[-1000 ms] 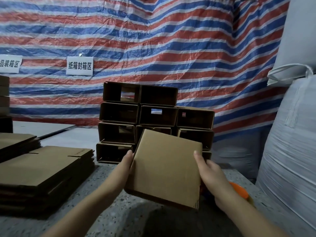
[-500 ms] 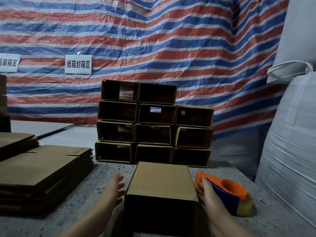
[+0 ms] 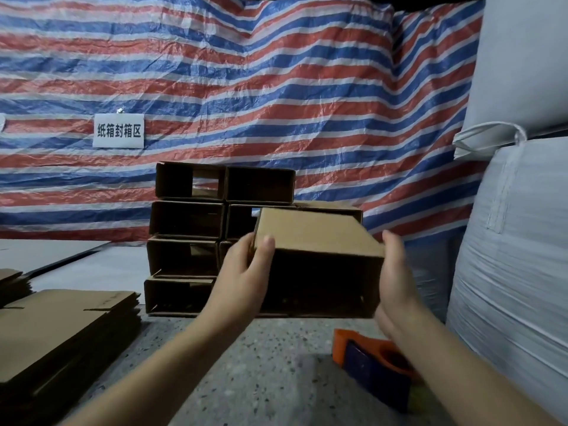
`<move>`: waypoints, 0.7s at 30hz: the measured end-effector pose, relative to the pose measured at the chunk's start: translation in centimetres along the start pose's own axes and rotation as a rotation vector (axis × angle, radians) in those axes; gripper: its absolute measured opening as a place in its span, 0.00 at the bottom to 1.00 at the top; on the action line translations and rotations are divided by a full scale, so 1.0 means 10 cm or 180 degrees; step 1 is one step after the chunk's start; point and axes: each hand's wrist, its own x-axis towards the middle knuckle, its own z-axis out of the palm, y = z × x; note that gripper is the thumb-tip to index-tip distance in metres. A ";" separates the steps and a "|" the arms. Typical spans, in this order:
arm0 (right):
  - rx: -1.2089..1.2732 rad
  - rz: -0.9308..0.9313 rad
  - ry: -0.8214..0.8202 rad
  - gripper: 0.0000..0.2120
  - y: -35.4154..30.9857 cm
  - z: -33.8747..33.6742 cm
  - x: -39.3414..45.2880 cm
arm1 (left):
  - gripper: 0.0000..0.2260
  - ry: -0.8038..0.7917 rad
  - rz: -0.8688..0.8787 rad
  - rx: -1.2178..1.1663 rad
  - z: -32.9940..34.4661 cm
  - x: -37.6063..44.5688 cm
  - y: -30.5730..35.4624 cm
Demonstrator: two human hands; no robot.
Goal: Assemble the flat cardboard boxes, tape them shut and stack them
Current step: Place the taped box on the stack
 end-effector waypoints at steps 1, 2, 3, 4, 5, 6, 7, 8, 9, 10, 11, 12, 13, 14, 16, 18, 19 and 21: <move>-0.0109 -0.0176 0.0035 0.25 -0.20 -0.01 0.12 | 0.17 -0.0037 0.0165 0.0105 0.07 0.21 0.12; -0.0226 -0.0324 0.0051 0.23 -0.38 -0.01 0.24 | 0.21 -0.0083 0.0285 0.0160 0.13 0.42 0.21; -0.0326 -0.0433 0.0083 0.22 -0.53 -0.02 0.36 | 0.26 -0.0140 0.0347 0.0148 0.18 0.62 0.30; -0.0402 -0.0513 0.0138 0.22 -0.67 -0.02 0.49 | 0.28 -0.0250 0.0430 0.0112 0.22 0.81 0.36; -0.0451 -0.0556 0.0208 0.21 -0.78 -0.02 0.63 | 0.29 -0.0389 0.0531 0.0158 0.26 0.97 0.40; -0.0460 -0.0571 0.0274 0.19 -0.87 -0.02 0.77 | 0.28 -0.0514 0.0633 0.0275 0.30 1.13 0.42; -0.0449 -0.0553 0.0330 0.18 -0.93 -0.01 0.91 | 0.26 -0.0572 0.0702 0.0416 0.33 1.28 0.42; -0.0453 -0.0525 0.0371 0.18 -0.97 -0.01 1.06 | 0.25 -0.0552 0.0785 0.0591 0.38 1.45 0.42; -0.0481 -0.0507 0.0385 0.17 -1.00 0.00 1.19 | 0.23 -0.0486 0.0871 0.0789 0.43 1.60 0.40; -0.0525 -0.0508 0.0391 0.16 -1.01 0.01 1.34 | 0.22 -0.0396 0.0959 0.0983 0.48 1.76 0.38; -0.0562 -0.0518 0.0396 0.16 -1.02 0.01 1.48 | 0.22 -0.0312 0.1041 0.1170 0.53 1.91 0.34; -0.0592 -0.0525 0.0402 0.16 -1.02 0.01 1.60 | 0.22 -0.0238 0.1085 0.1353 0.58 2.04 0.32; -0.0609 -0.0522 0.0418 0.17 -1.02 0.02 1.74 | 0.22 -0.0189 0.1096 0.1500 0.62 2.16 0.29; -0.0624 -0.0508 0.0432 0.18 -1.03 0.02 1.86 | 0.22 -0.0152 0.1107 0.1667 0.65 2.29 0.26; -0.0669 -0.0453 0.0439 0.20 -1.03 0.02 2.10 | 0.23 -0.0060 0.1154 0.2219 0.70 2.54 0.19; -0.0696 -0.0414 0.0435 0.21 -1.01 0.02 2.35 | 0.24 0.0055 0.1209 0.2873 0.74 2.75 0.13; -0.0710 -0.0402 0.0423 0.22 -0.99 0.03 2.47 | 0.24 0.0102 0.1242 0.3121 0.76 2.85 0.10; -0.0726 -0.0350 0.0367 0.23 -0.96 0.05 2.68 | 0.24 0.0149 0.1283 0.3421 0.78 3.02 0.03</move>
